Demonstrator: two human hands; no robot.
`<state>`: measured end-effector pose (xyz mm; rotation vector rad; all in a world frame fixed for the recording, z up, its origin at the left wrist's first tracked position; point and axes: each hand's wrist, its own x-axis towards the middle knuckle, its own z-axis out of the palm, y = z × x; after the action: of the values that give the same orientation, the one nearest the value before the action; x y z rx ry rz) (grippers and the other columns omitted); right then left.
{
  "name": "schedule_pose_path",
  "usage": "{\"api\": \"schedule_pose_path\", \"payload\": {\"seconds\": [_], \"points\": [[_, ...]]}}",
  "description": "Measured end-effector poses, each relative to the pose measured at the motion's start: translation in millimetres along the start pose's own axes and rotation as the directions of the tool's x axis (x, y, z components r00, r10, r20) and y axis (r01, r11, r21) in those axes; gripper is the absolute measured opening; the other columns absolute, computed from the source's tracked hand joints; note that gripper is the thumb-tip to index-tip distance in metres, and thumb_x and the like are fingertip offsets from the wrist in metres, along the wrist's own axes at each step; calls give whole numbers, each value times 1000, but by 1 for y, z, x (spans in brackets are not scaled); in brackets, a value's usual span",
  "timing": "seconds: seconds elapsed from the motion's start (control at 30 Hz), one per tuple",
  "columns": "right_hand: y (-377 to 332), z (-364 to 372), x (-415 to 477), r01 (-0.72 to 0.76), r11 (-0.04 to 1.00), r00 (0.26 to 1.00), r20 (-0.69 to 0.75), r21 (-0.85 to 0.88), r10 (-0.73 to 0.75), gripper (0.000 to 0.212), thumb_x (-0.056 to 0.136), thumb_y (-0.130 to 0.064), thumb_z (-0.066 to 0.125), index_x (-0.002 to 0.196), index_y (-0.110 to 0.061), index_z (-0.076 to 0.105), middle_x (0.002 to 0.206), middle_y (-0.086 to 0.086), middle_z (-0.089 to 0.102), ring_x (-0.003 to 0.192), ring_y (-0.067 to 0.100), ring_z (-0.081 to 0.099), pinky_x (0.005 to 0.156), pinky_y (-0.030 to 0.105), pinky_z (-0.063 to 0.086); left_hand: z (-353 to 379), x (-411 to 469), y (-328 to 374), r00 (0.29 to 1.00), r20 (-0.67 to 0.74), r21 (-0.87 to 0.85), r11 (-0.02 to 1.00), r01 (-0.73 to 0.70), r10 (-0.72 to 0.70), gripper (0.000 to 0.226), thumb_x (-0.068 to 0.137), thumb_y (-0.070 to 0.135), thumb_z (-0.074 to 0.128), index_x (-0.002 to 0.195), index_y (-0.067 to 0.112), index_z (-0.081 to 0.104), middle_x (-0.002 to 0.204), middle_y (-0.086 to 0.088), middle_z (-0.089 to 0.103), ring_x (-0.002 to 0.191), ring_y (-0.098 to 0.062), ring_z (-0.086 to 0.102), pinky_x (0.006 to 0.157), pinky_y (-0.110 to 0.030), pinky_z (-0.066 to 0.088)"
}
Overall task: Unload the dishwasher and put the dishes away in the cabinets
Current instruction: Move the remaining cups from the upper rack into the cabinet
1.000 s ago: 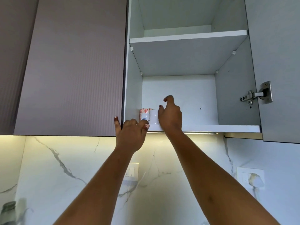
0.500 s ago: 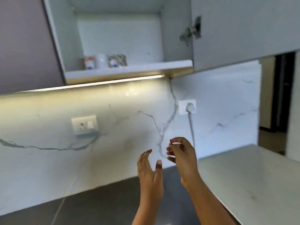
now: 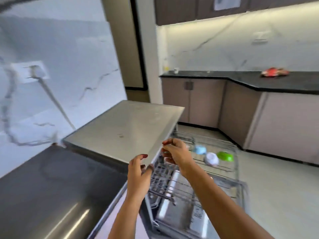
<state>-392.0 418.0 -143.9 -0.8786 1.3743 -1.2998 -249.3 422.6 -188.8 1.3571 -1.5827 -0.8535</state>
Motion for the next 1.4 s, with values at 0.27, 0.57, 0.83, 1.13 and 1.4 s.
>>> {"api": "schedule_pose_path", "payload": {"seconds": [0.27,0.57,0.83,1.13,1.4], "points": [[32,-158,8,-118,992,962,-244,43,125,18,92,-6,47,82,-18,56,76,2,62,58,12,54,54,20,41,135,-3,36,949,315,129,992,-14,-27,32,89,13,58,118,24,52,116,10,41,108,-14,51,95,-37,47],[80,-304,51,-354,927,923,-205,-125,325,16,92,-5,47,87,-15,58,76,4,61,57,13,51,51,17,34,268,6,42,901,369,182,969,169,-226,23,87,9,58,100,28,52,119,3,46,100,-15,53,75,-21,47],[81,-376,109,-441,848,894,-228,-295,385,19,85,-2,52,76,-18,56,68,4,59,49,13,48,46,14,30,330,40,39,901,315,177,951,254,-299,27,90,9,56,116,14,55,118,-3,48,69,-4,48,44,-6,39],[103,-387,201,-448,714,894,-254,-538,369,18,81,-7,56,71,-22,56,77,8,58,52,12,45,47,20,37,392,108,-2,884,295,198,928,315,-363,18,85,14,64,103,15,60,115,-7,51,101,-21,54,81,-33,50],[137,-386,288,-458,646,886,-260,-610,383,24,85,-9,54,105,-12,67,92,7,59,80,21,55,55,20,39,444,183,-62,846,375,266,918,294,-379,24,84,22,61,109,21,60,111,-4,59,96,-21,59,81,-39,54]]}}
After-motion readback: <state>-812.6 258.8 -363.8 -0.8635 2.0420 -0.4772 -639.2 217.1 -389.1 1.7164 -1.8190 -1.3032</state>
